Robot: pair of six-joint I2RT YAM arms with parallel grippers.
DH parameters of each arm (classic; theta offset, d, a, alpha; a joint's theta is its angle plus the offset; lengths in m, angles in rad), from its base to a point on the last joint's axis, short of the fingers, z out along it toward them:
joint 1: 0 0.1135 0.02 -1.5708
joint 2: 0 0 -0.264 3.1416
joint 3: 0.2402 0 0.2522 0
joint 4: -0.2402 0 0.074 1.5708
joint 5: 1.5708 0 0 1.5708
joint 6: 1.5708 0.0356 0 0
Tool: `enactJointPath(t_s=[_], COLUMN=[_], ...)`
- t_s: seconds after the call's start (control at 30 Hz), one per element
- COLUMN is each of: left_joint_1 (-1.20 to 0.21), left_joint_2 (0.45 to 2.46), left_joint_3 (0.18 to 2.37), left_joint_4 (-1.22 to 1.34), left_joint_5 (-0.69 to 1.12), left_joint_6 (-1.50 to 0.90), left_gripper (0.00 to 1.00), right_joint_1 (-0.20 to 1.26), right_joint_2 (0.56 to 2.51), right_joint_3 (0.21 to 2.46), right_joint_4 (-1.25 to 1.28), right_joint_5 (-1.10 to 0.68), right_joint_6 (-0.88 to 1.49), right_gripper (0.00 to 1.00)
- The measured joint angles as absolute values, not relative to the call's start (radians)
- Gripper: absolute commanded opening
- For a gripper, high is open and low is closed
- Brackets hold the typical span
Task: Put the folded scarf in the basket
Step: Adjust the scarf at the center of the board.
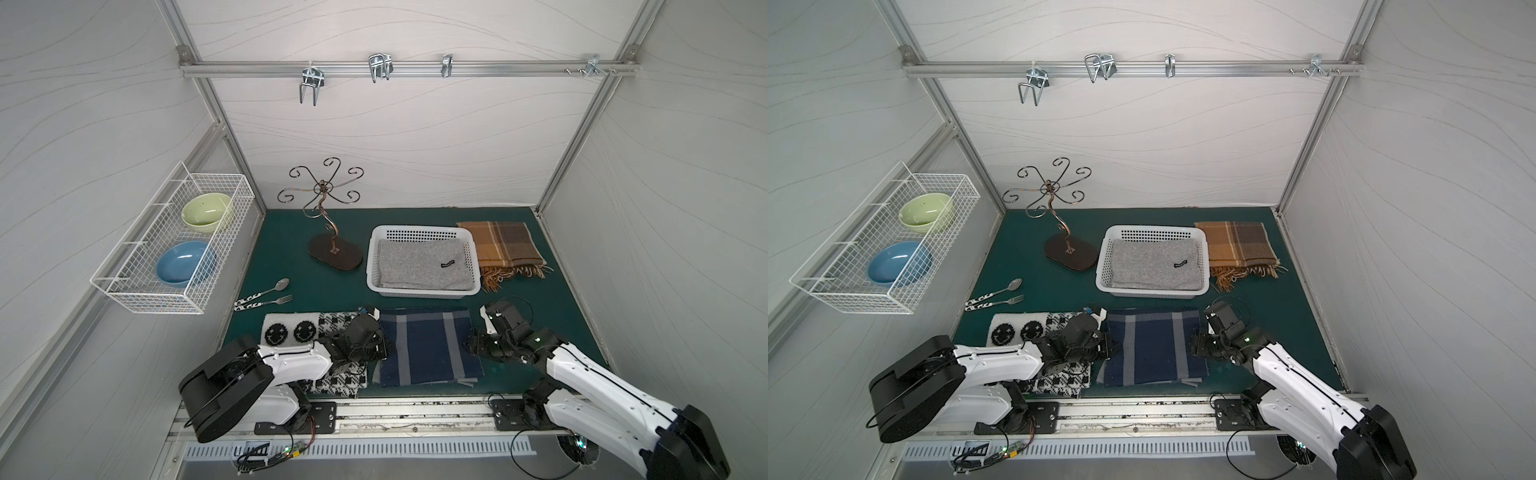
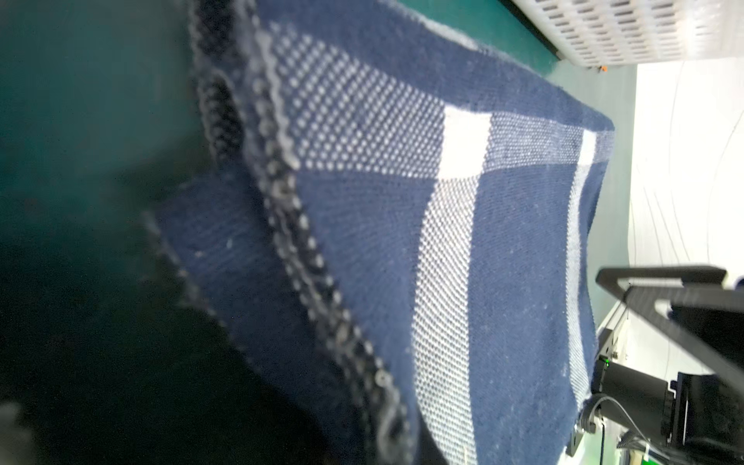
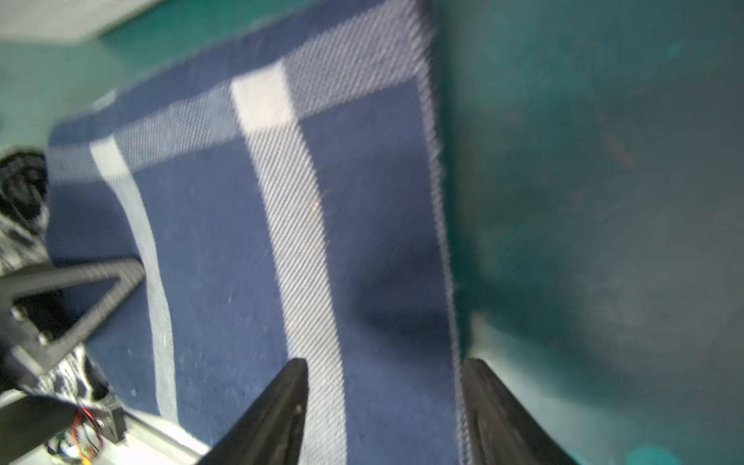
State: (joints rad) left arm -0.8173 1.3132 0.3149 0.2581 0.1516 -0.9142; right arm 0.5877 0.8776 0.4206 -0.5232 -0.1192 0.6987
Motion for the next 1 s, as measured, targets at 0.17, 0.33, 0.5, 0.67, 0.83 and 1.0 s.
enactJointPath(t_s=[0.17, 0.33, 0.5, 0.67, 0.83, 1.0], left_joint_1=[-0.814, -0.813, -0.813, -0.813, -0.812, -0.826], left_joint_2=[1.315, 1.292, 1.298, 1.304, 1.322, 1.364], left_joint_3=[0.334, 0.321, 0.323, 0.319, 0.313, 0.314], left_joint_4=[0.264, 0.276, 0.288, 0.305, 0.345, 0.41], left_joint_5=[0.167, 0.149, 0.15, 0.148, 0.143, 0.133], left_joint_6=[-0.908, -0.918, -0.921, -0.925, -0.939, -0.954], left_gripper=[0.51, 0.59, 0.6, 0.59, 0.57, 0.5], right_joint_1=[0.547, 0.543, 0.542, 0.541, 0.564, 0.673], right_joint_2=[0.955, 1.024, 1.039, 1.063, 1.109, 1.152], right_joint_3=[0.399, 0.398, 0.403, 0.403, 0.403, 0.412], right_joint_4=[-0.458, -0.397, -0.382, -0.365, -0.29, -0.212], right_joint_5=[-0.192, -0.234, -0.223, -0.225, -0.237, -0.18], right_joint_6=[0.663, 0.647, 0.648, 0.658, 0.685, 0.715], right_gripper=[0.7, 0.7, 0.7, 0.69, 0.65, 0.58])
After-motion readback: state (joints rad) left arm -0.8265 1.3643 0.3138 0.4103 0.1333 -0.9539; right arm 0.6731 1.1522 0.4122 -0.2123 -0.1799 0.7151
